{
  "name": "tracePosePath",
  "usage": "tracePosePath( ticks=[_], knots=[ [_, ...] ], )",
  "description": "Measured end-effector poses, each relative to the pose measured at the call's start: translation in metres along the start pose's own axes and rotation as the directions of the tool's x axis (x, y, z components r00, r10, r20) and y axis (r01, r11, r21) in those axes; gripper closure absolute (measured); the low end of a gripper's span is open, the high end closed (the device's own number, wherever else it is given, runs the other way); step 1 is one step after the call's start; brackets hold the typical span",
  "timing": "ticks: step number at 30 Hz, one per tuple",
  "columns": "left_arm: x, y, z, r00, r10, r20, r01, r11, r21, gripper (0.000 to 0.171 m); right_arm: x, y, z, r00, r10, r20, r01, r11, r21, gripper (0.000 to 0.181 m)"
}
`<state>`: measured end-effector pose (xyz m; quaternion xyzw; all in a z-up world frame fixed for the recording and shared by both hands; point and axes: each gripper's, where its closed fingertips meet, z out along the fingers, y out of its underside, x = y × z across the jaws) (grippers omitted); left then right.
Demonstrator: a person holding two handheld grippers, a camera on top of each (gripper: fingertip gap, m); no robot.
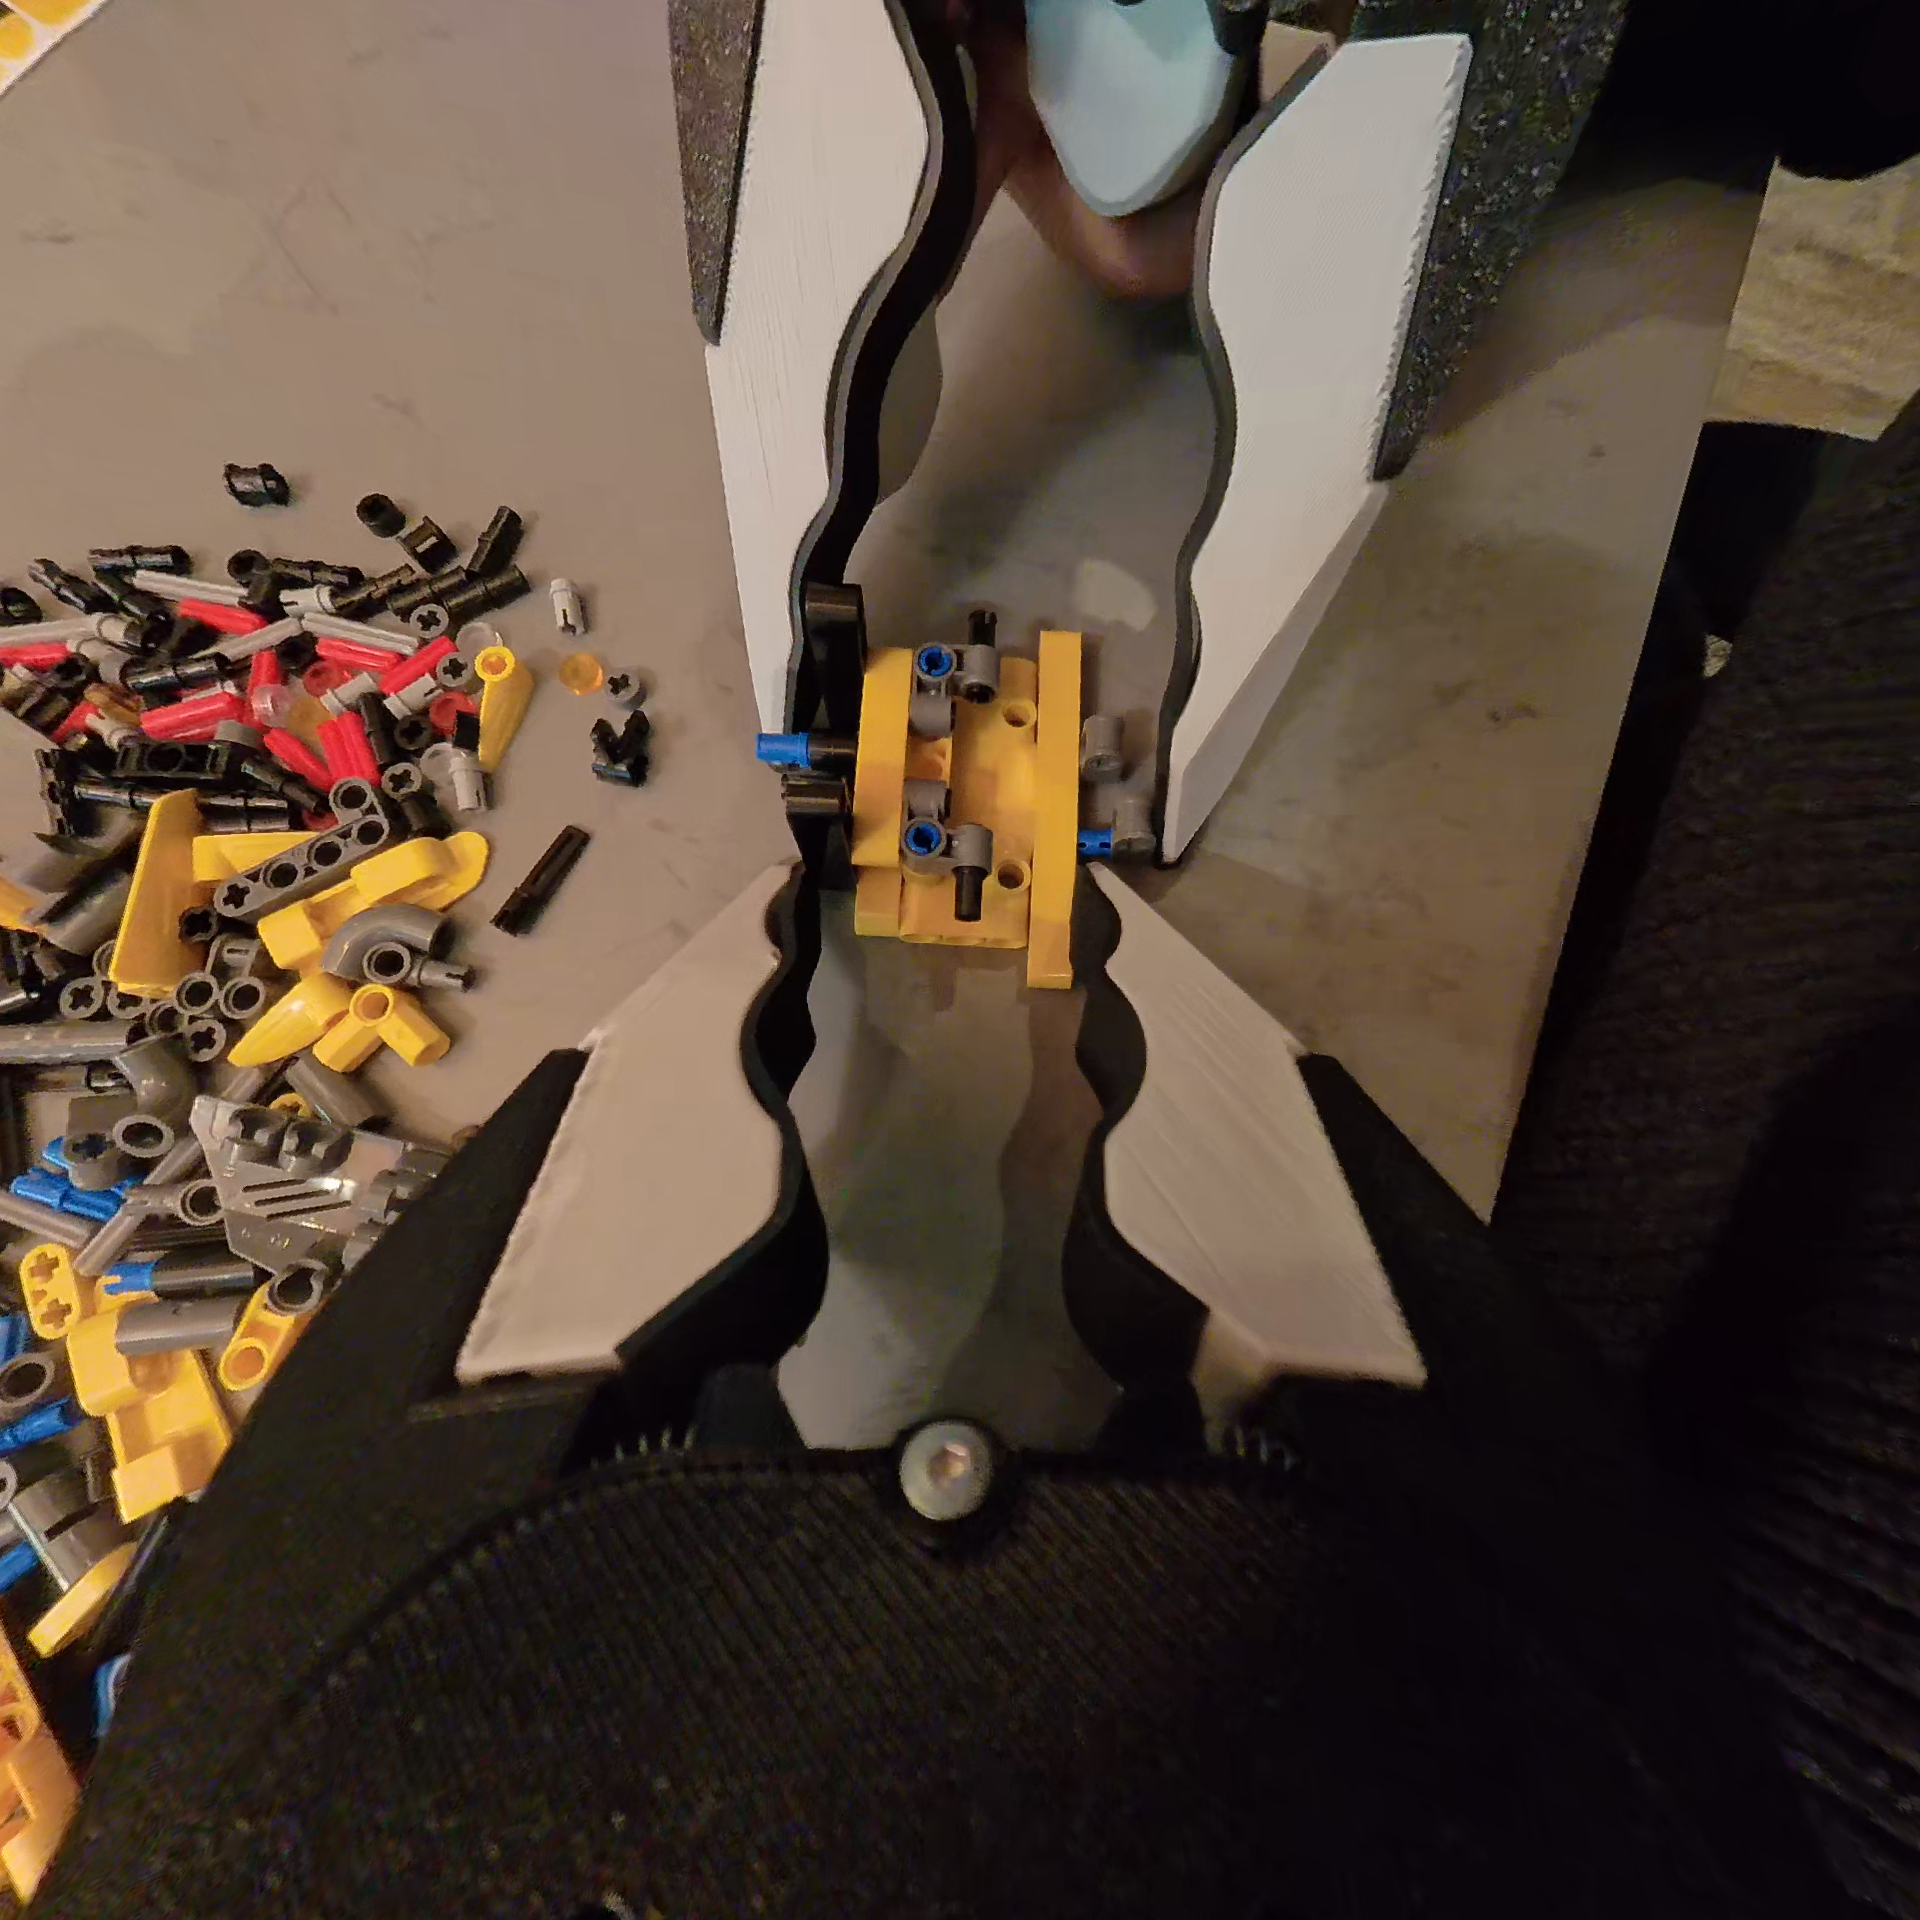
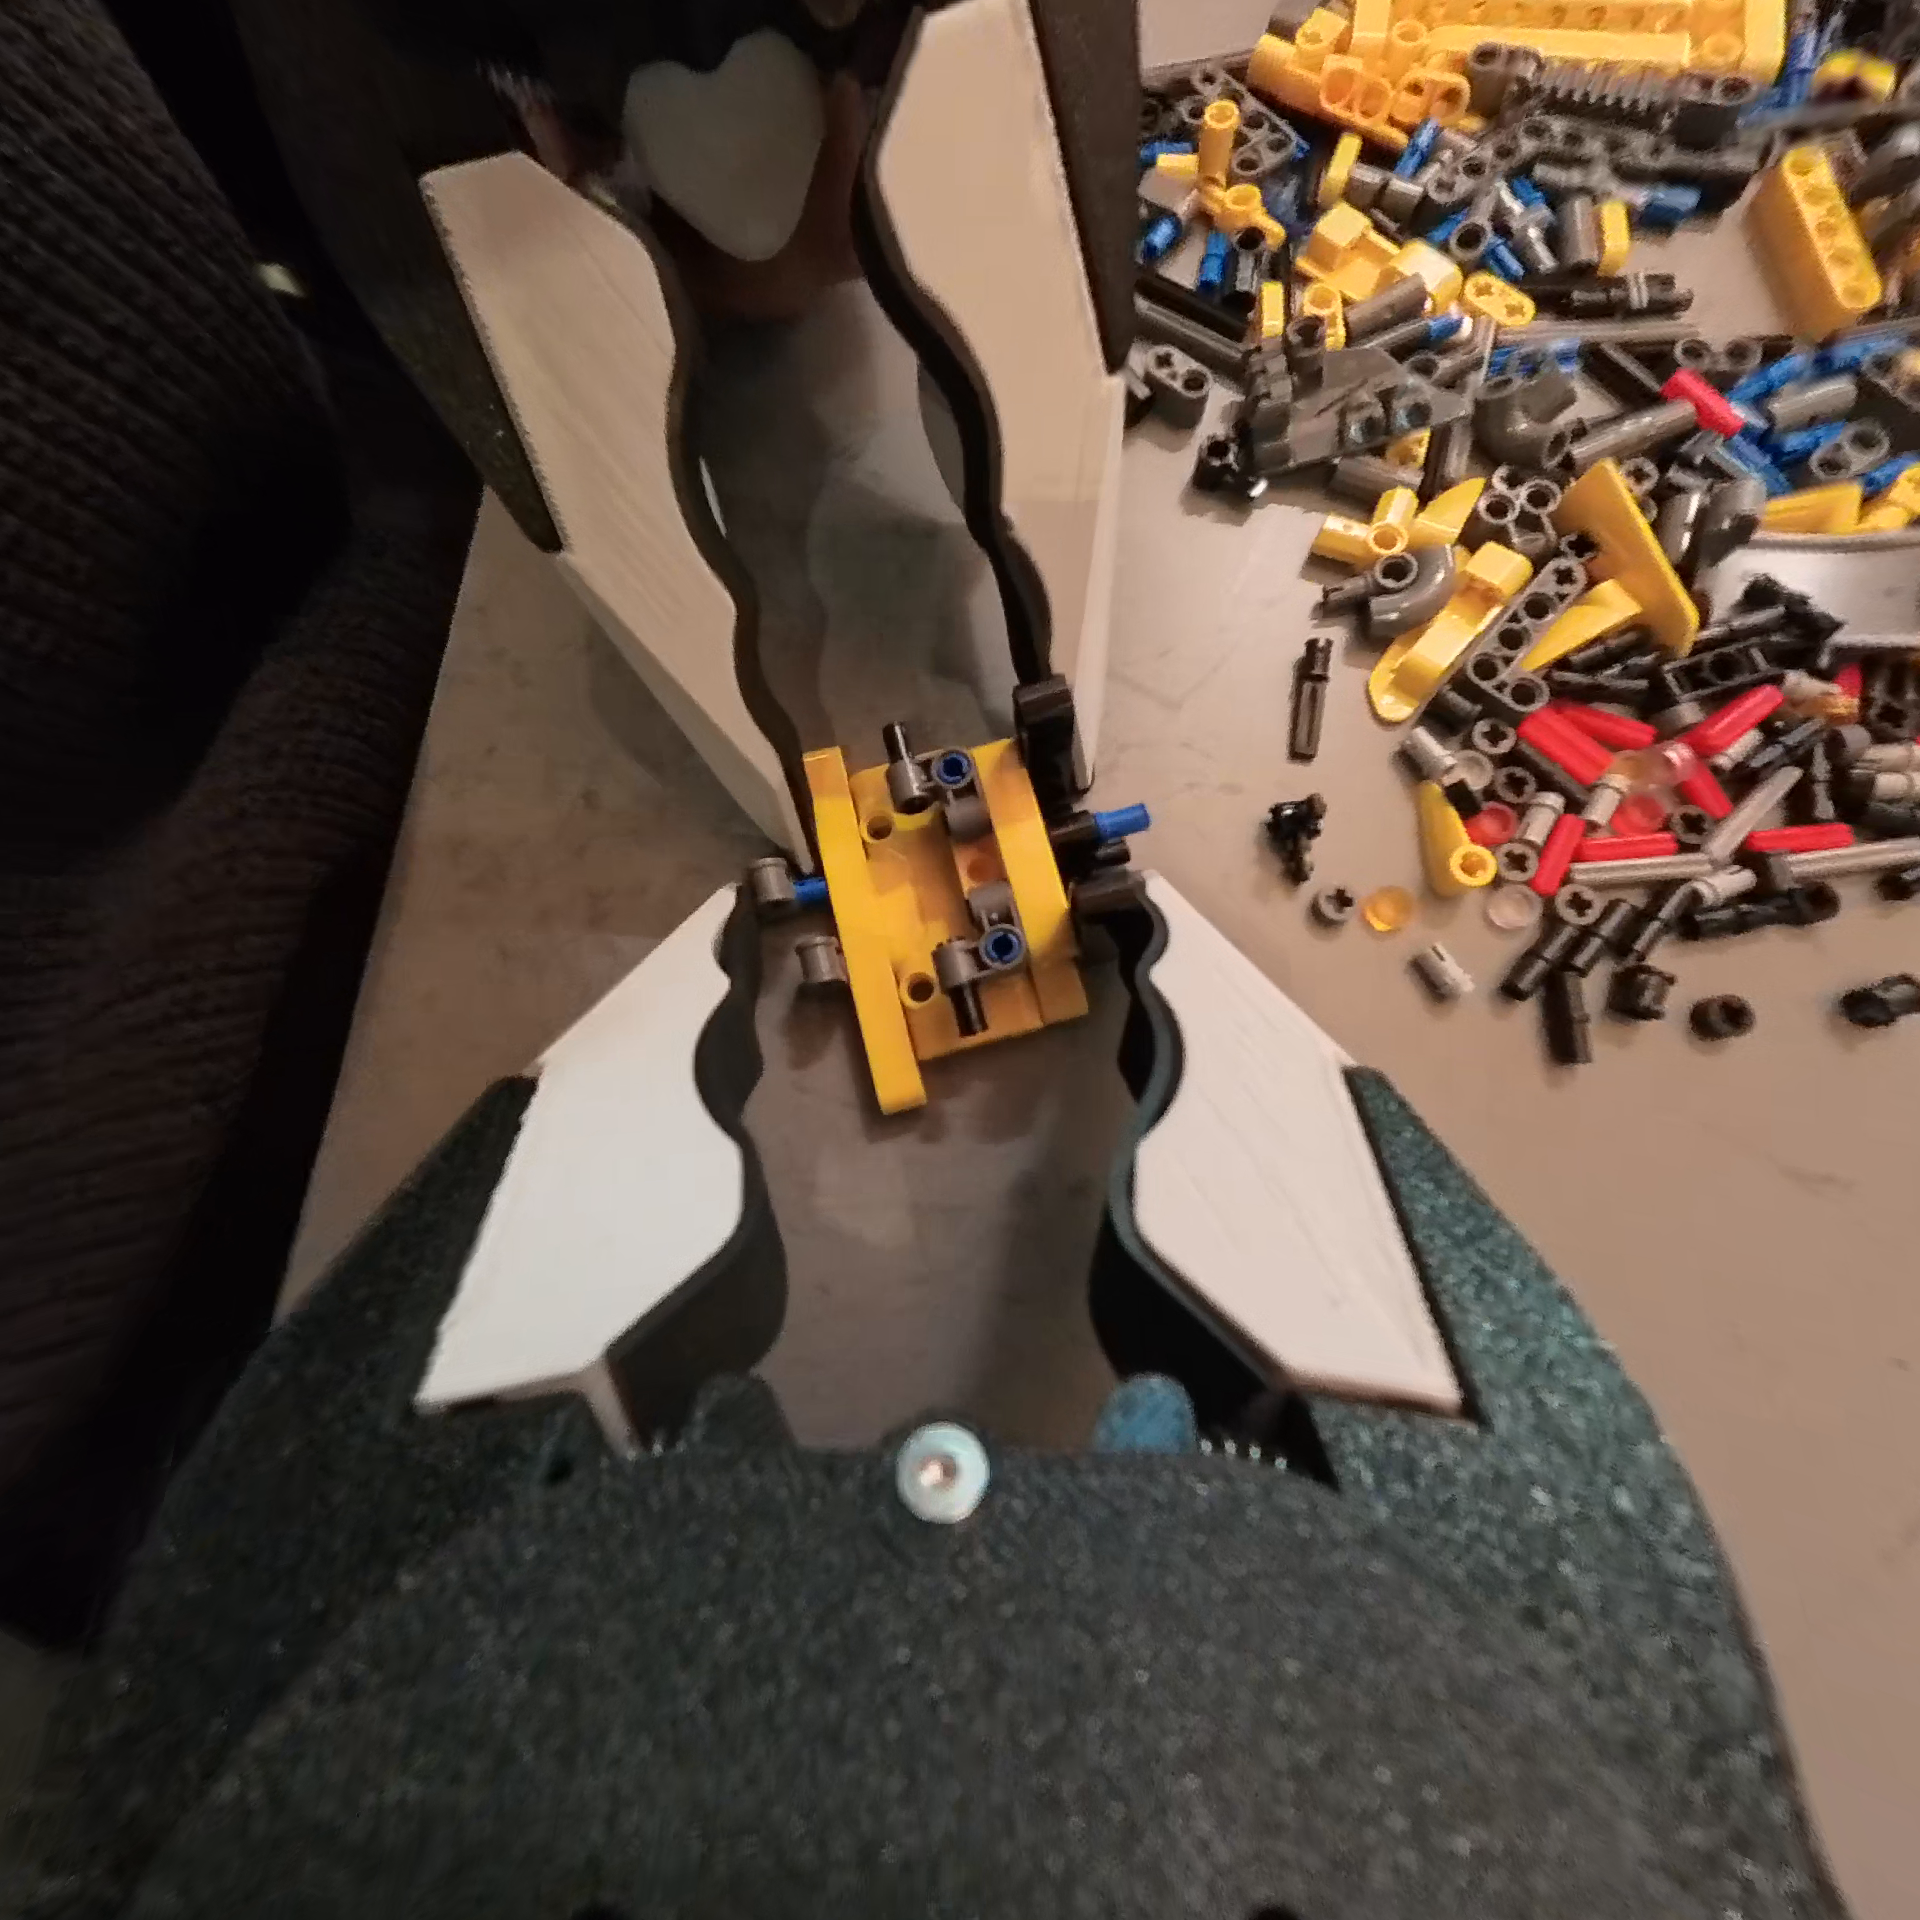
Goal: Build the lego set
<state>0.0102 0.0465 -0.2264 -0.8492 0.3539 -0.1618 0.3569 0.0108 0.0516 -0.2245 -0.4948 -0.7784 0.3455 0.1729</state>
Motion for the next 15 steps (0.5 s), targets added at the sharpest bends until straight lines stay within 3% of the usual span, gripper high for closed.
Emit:
tracePosePath(
  ticks=[9, 15],
  knots=[
    [0.0002, 0.0002, 0.0, 1.0, 0.012, -0.015, -0.012, 1.0, -0.001, 0.125, -0.001, 0.0, 0.0015, 0.996, -0.086, -0.038, 0.086, 0.996, 0.011, 0.11],
    [0.0003, 0.0007, -0.0001, 1.0, 0.007, -0.024, -0.007, 1.0, -0.002, 0.124, -0.002, 0.0005, 0.0014, 0.996, -0.063, -0.057, 0.064, 0.998, 0.014, 0.109]
  ],
)
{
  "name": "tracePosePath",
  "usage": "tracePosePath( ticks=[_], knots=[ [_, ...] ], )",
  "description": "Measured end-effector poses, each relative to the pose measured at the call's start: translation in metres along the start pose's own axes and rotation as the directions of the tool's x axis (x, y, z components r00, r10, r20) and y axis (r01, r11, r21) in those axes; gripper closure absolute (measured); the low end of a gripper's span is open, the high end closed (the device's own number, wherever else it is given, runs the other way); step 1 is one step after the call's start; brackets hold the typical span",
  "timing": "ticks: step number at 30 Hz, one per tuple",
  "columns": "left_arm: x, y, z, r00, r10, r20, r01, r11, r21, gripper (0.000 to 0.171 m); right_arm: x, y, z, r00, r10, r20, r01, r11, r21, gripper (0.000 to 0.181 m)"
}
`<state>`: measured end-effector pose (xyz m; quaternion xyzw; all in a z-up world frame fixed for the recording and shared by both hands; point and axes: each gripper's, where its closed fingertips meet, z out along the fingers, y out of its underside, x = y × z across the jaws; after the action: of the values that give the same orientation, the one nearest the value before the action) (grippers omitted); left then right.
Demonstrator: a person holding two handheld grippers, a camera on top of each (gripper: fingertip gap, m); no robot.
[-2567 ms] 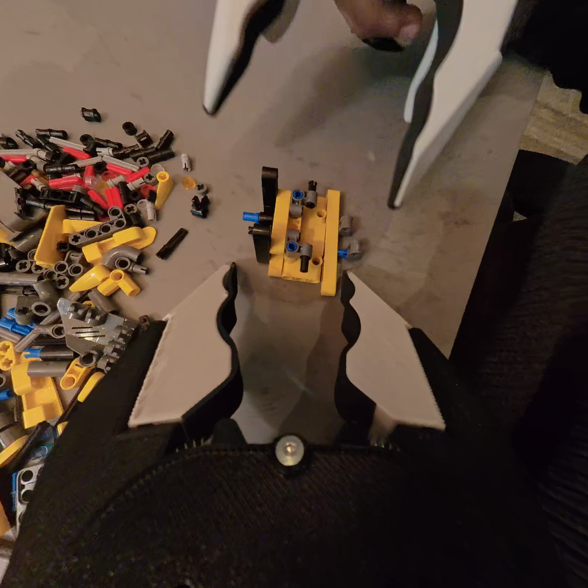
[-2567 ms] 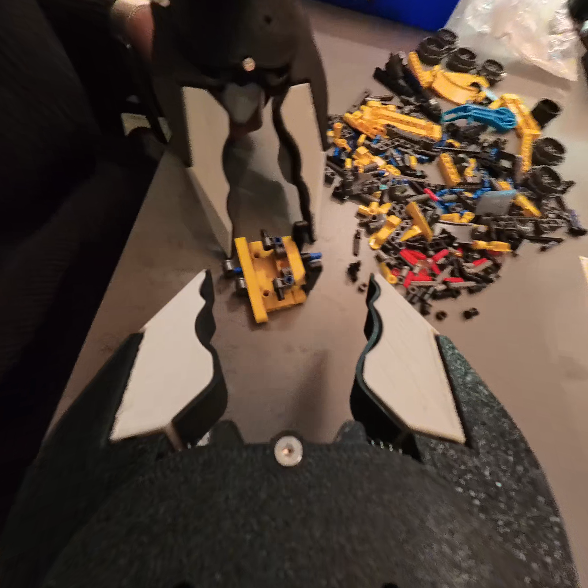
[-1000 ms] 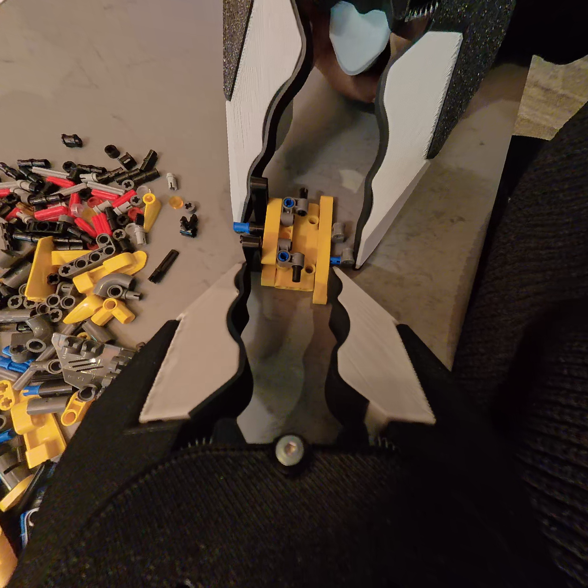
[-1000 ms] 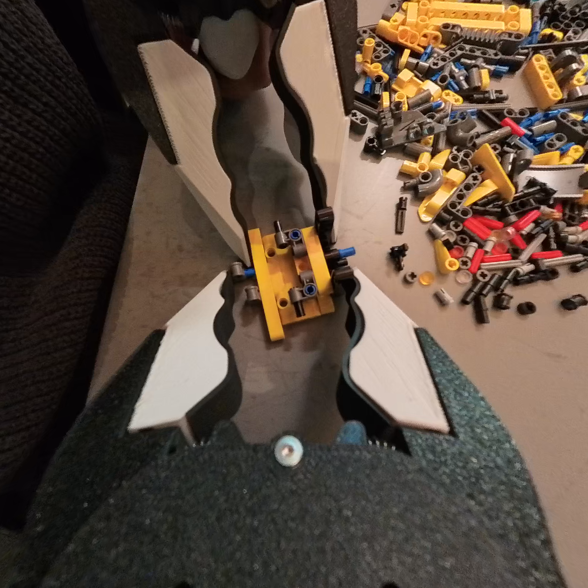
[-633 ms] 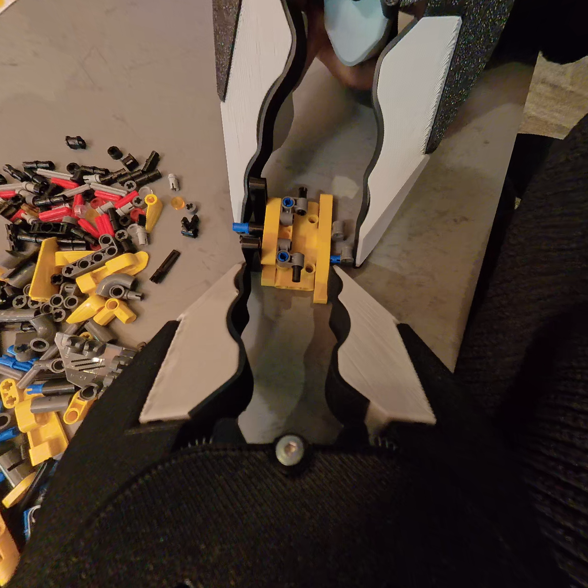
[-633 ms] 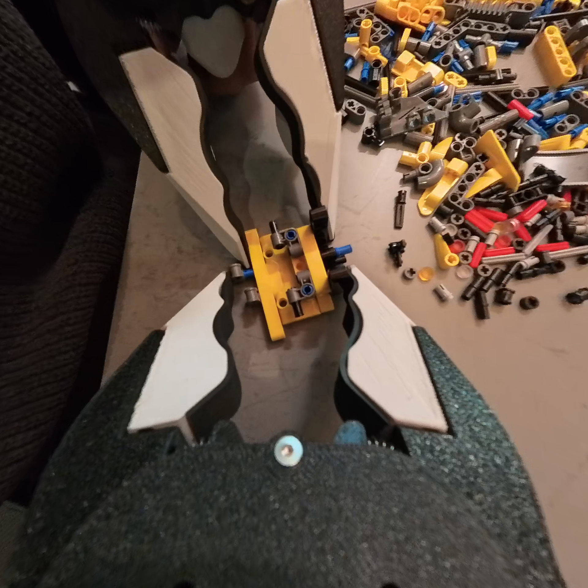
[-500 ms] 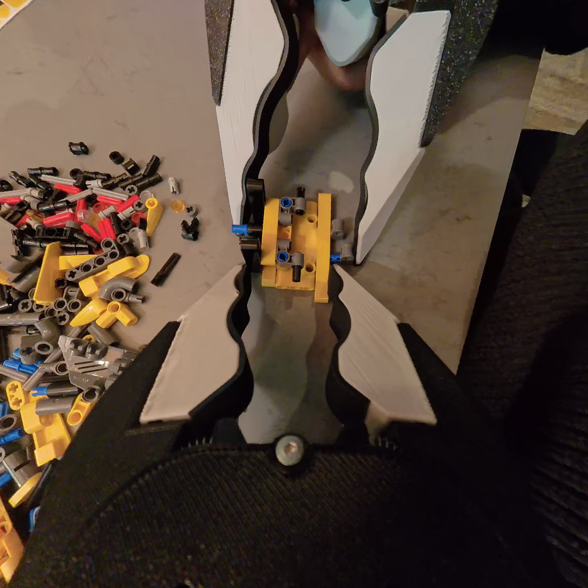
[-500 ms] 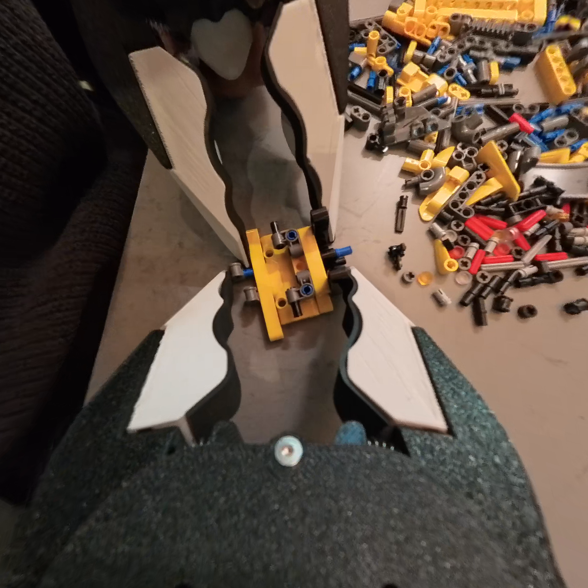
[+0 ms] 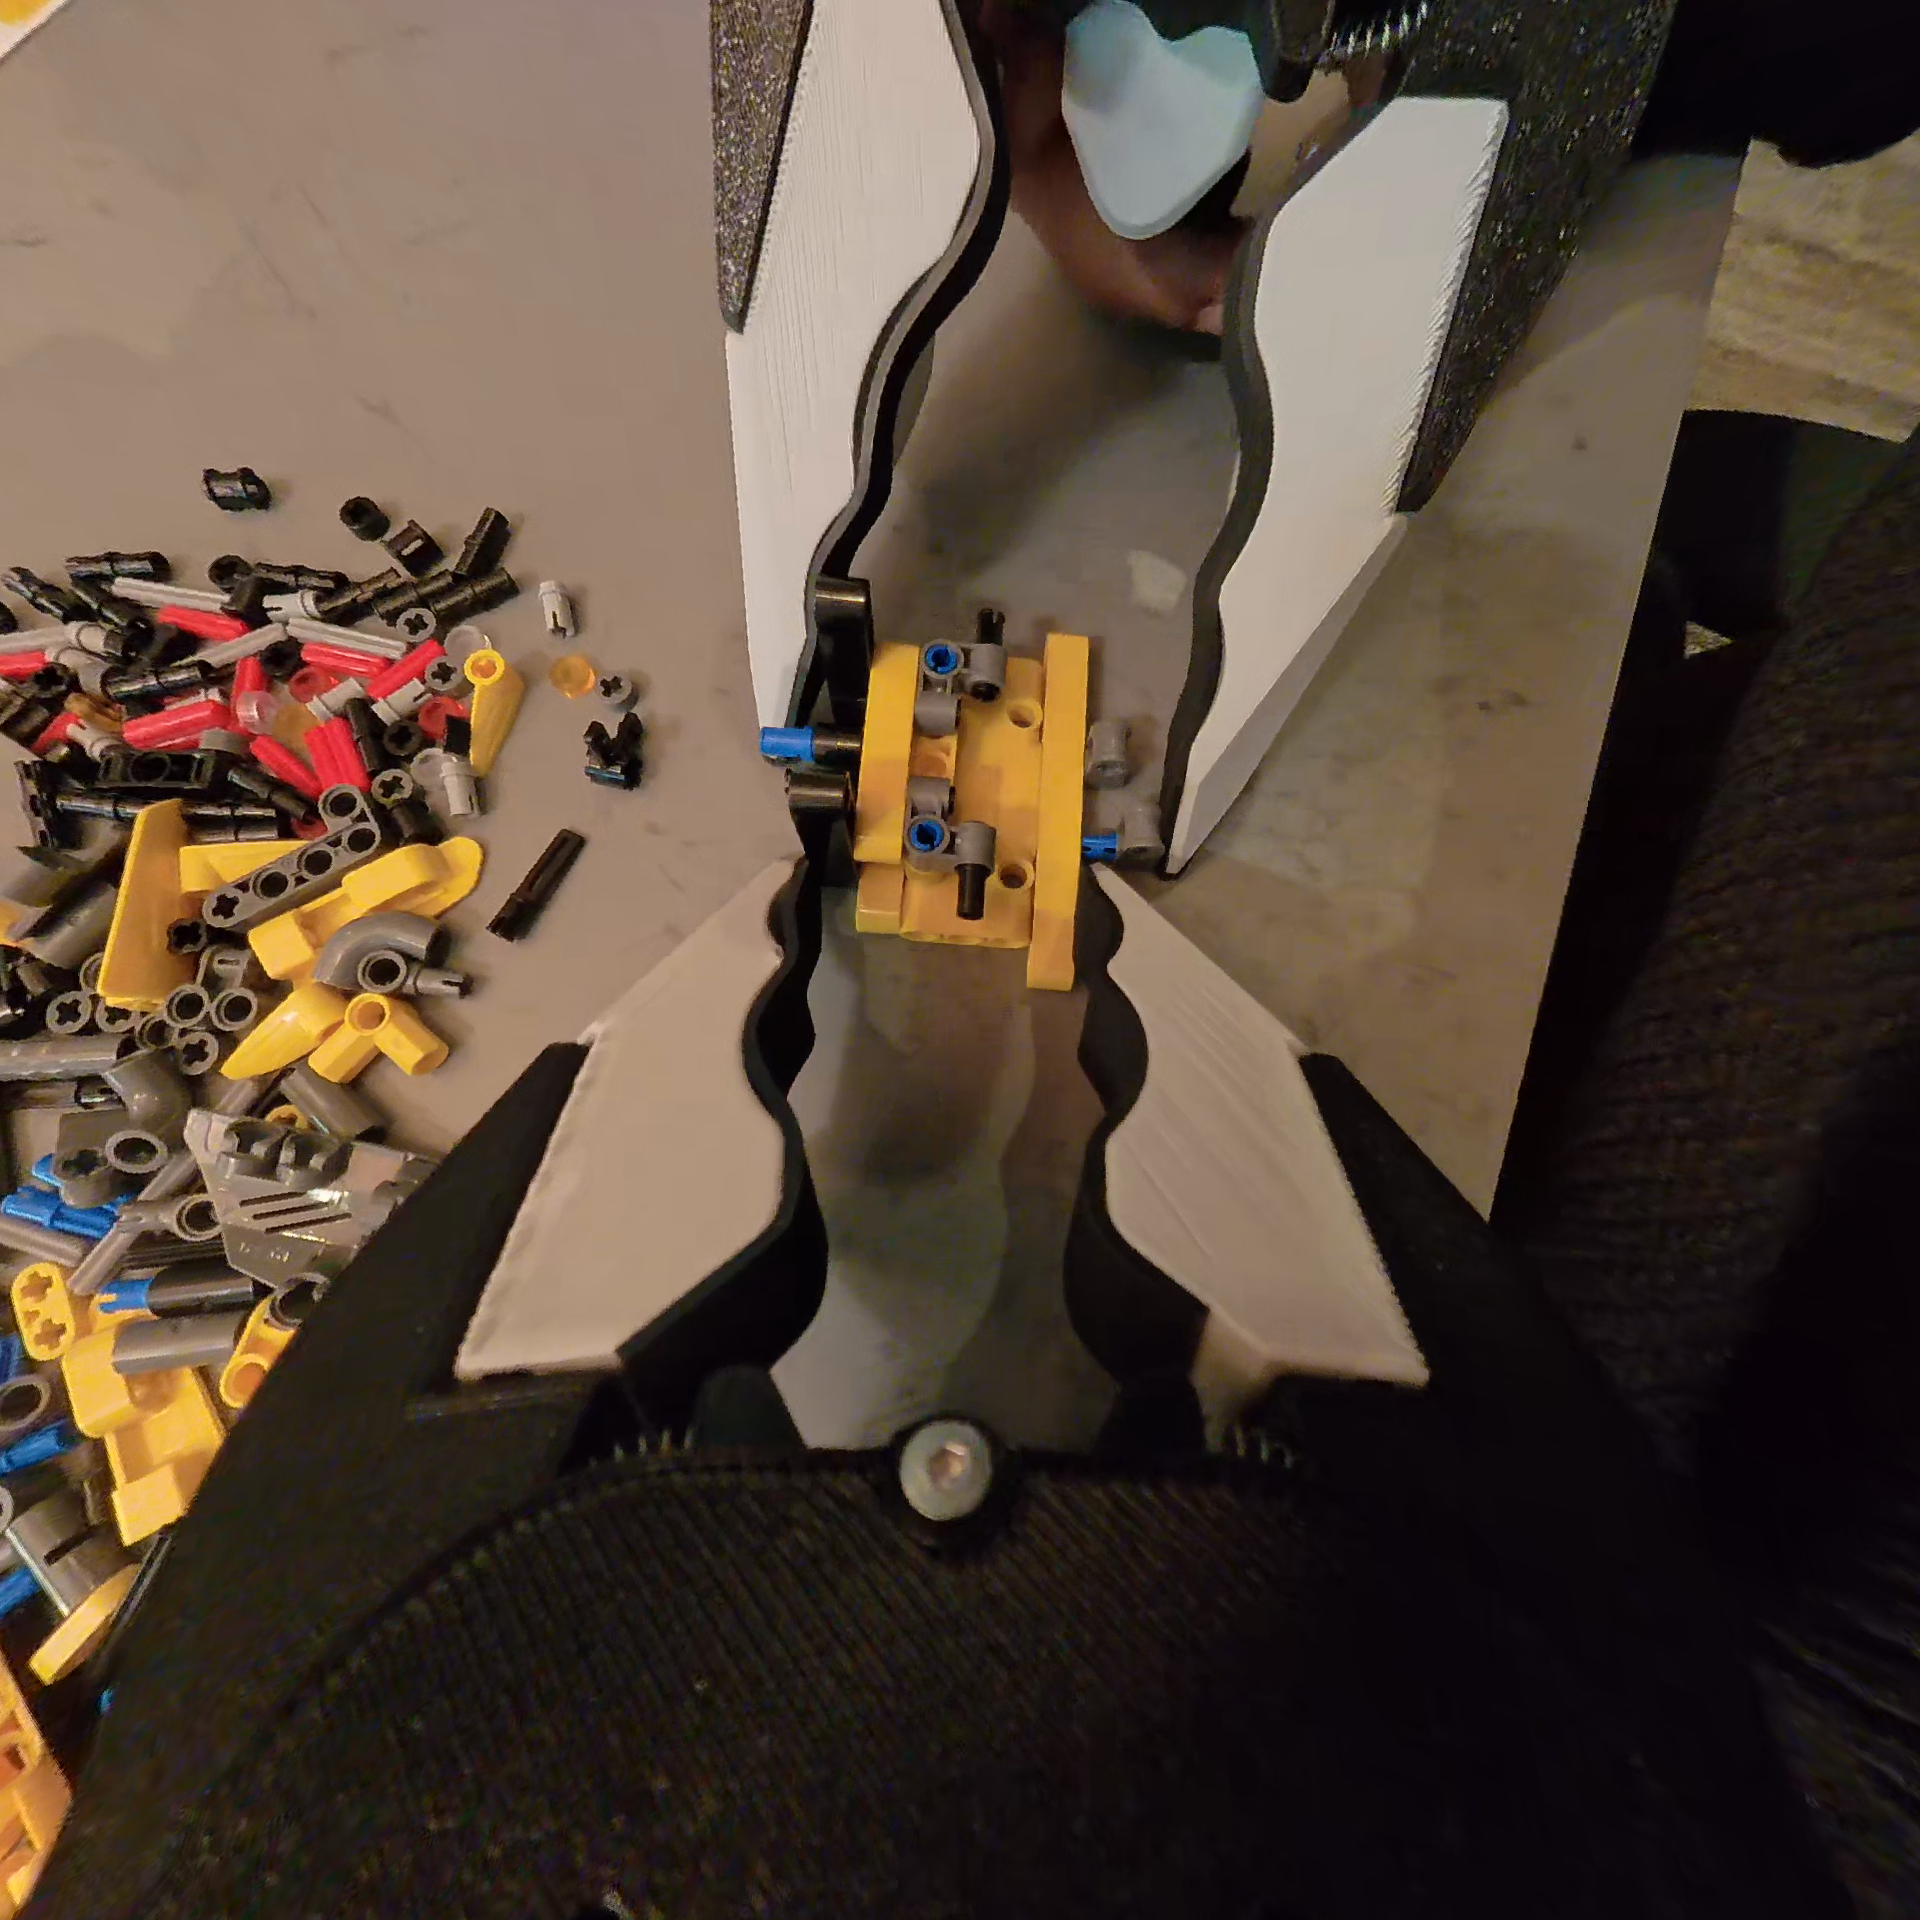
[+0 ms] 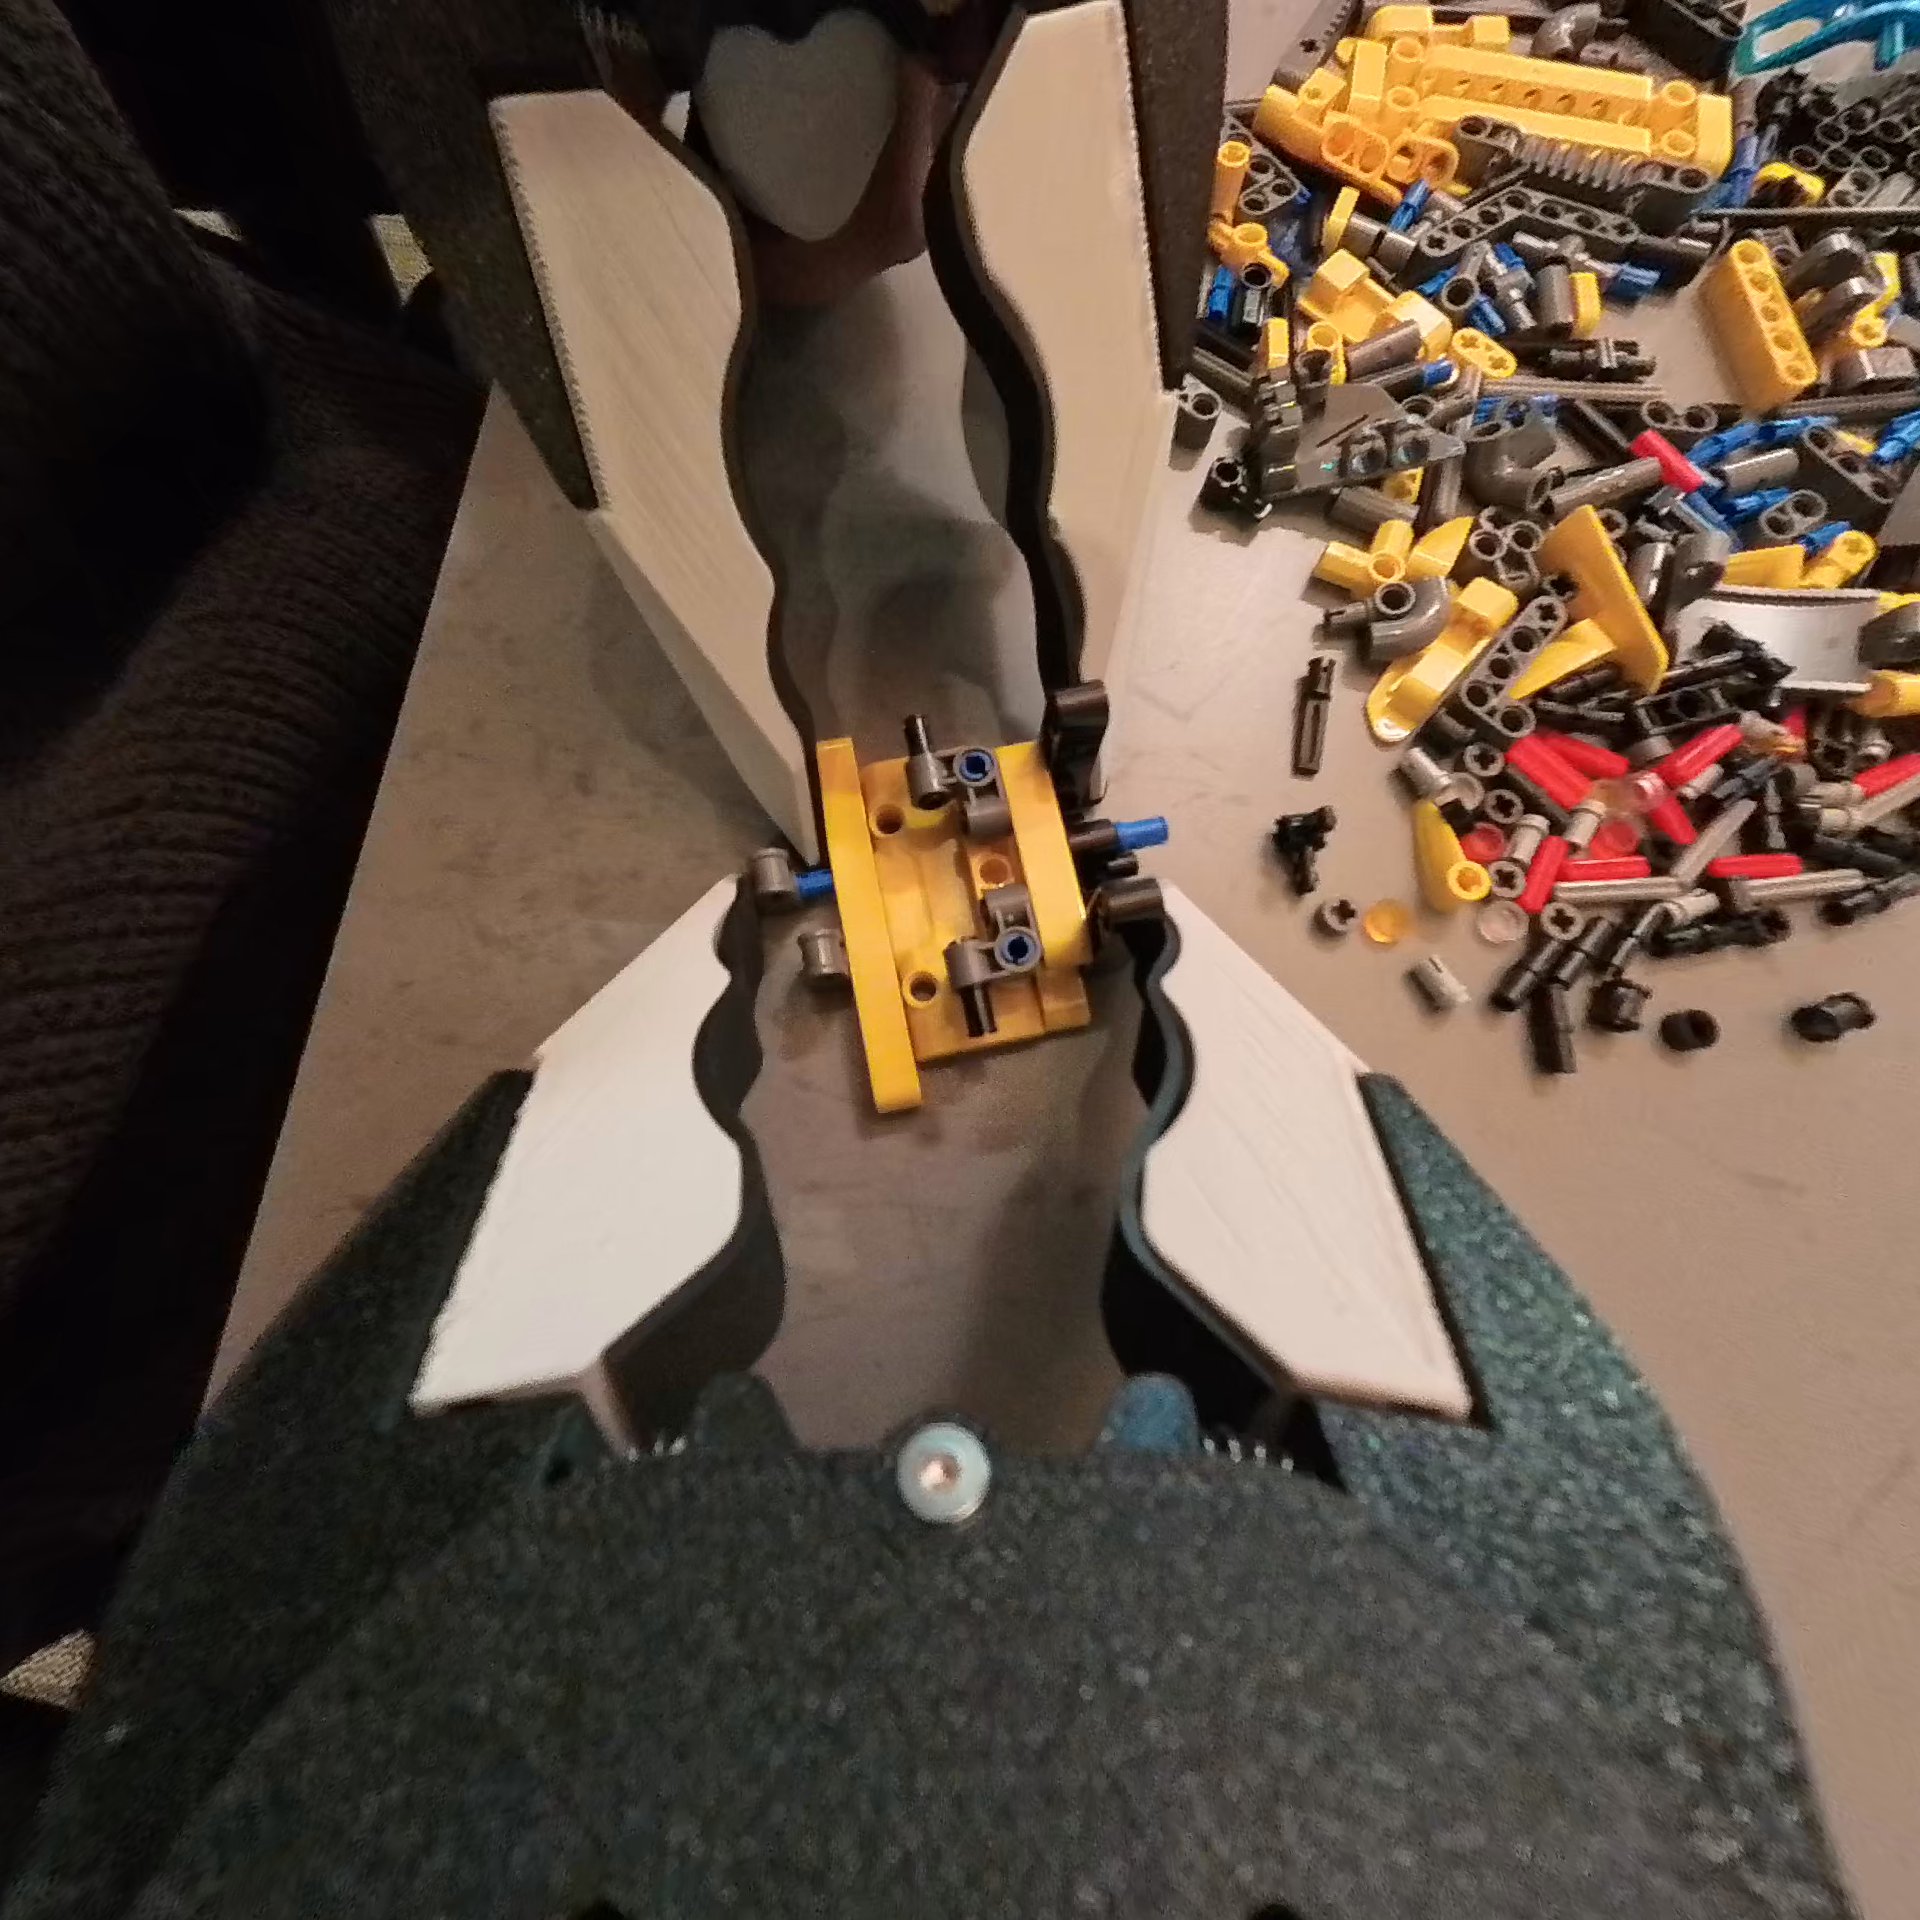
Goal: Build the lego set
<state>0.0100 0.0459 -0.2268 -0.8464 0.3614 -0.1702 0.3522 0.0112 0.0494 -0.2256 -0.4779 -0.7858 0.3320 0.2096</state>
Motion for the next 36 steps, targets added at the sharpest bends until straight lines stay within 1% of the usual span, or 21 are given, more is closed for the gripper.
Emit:
tracePosePath(
  ticks=[3, 5, 7, 10, 12, 14, 16, 18, 21, 24, 25, 28, 32, 33, 35, 36],
  knots=[
    [-0.001, 0.0, 0.0, 1.0, -0.01, 0.001, 0.01, 1.0, -0.001, 0.124, 0.0, 0.0, 0.0, 1.0, 0.0, -0.001, 0.0, 1.0, 0.0, 0.108],
    [-0.002, 0.0, 0.0, 1.0, -0.005, 0.009, 0.005, 1.0, -0.002, 0.123, 0.004, 0.001, -0.002, 0.999, -0.005, -0.036, 0.005, 1.0, 0.002, 0.102],
    [-0.002, 0.0, 0.0, 1.0, 0.007, 0.024, -0.007, 1.0, -0.002, 0.123, 0.007, 0.004, -0.008, 0.998, -0.015, -0.06, 0.015, 1.0, 0.014, 0.1],
    [-0.003, 0.001, -0.001, 0.999, 0.006, 0.037, -0.006, 1.0, -0.004, 0.122, 0.008, 0.001, -0.017, 0.999, 0.015, -0.049, -0.011, 0.998, 0.068, 0.103],
    [-0.003, 0.002, -0.002, 0.999, 0.0, 0.045, 0.0, 1.0, -0.004, 0.12, 0.006, -0.001, -0.02, 0.999, 0.038, -0.02, -0.036, 0.995, 0.09, 0.107],
    [0.0, 0.004, -0.003, 1.0, -0.012, 0.027, 0.012, 1.0, -0.004, 0.108, 0.004, 0.002, -0.017, 0.999, 0.054, -0.001, -0.054, 0.996, 0.065, 0.107],
    [0.002, 0.004, -0.005, 0.999, -0.028, 0.018, 0.028, 1.0, 0.001, 0.107, 0.002, 0.006, -0.013, 0.999, 0.046, 0.004, -0.047, 0.999, 0.027, 0.107],
    [0.001, 0.004, -0.005, 0.999, -0.033, 0.018, 0.033, 0.999, 0.001, 0.108, 0.001, 0.008, -0.01, 0.999, 0.036, -0.002, -0.036, 0.999, 0.006, 0.107],
    [-0.001, 0.005, -0.005, 0.999, -0.029, 0.037, 0.029, 1.0, -0.001, 0.123, 0.0, 0.006, -0.008, 0.999, 0.043, -0.007, -0.043, 0.999, 0.008, 0.108],
    [0.0, 0.005, -0.005, 0.999, -0.022, 0.032, 0.022, 1.0, -0.001, 0.126, 0.003, 0.006, -0.006, 0.999, 0.035, -0.038, -0.035, 0.999, 0.0, 0.11],
    [0.0, 0.004, -0.005, 0.999, -0.018, 0.033, 0.018, 1.0, 0.001, 0.132, 0.004, 0.006, -0.006, 0.998, 0.038, -0.045, -0.038, 0.999, -0.001, 0.111],
    [0.001, 0.004, -0.005, 0.999, 0.005, 0.043, -0.005, 1.0, 0.0, 0.132, 0.003, 0.006, -0.006, 0.998, 0.039, -0.044, -0.039, 0.999, -0.001, 0.11],
    [0.001, 0.004, -0.005, 0.999, 0.014, 0.052, -0.014, 1.0, 0.0, 0.131, -0.001, 0.005, -0.005, 0.999, 0.032, -0.038, -0.033, 0.999, -0.005, 0.103],
    [0.0, 0.004, -0.005, 0.999, 0.006, 0.048, -0.006, 1.0, 0.0, 0.13, -0.002, 0.005, -0.005, 0.999, 0.035, -0.033, -0.035, 0.999, -0.005, 0.101],
    [0.004, 0.004, -0.005, 1.0, 0.0, 0.01, 0.0, 1.0, 0.001, 0.115, -0.002, 0.005, -0.006, 0.998, 0.052, -0.019, -0.052, 0.999, 0.001, 0.099],
    [0.003, 0.005, -0.004, 1.0, -0.009, 0.013, 0.009, 1.0, -0.004, 0.11, -0.002, 0.005, -0.006, 0.998, 0.063, -0.009, -0.063, 0.998, 0.005, 0.098]
  ],
)
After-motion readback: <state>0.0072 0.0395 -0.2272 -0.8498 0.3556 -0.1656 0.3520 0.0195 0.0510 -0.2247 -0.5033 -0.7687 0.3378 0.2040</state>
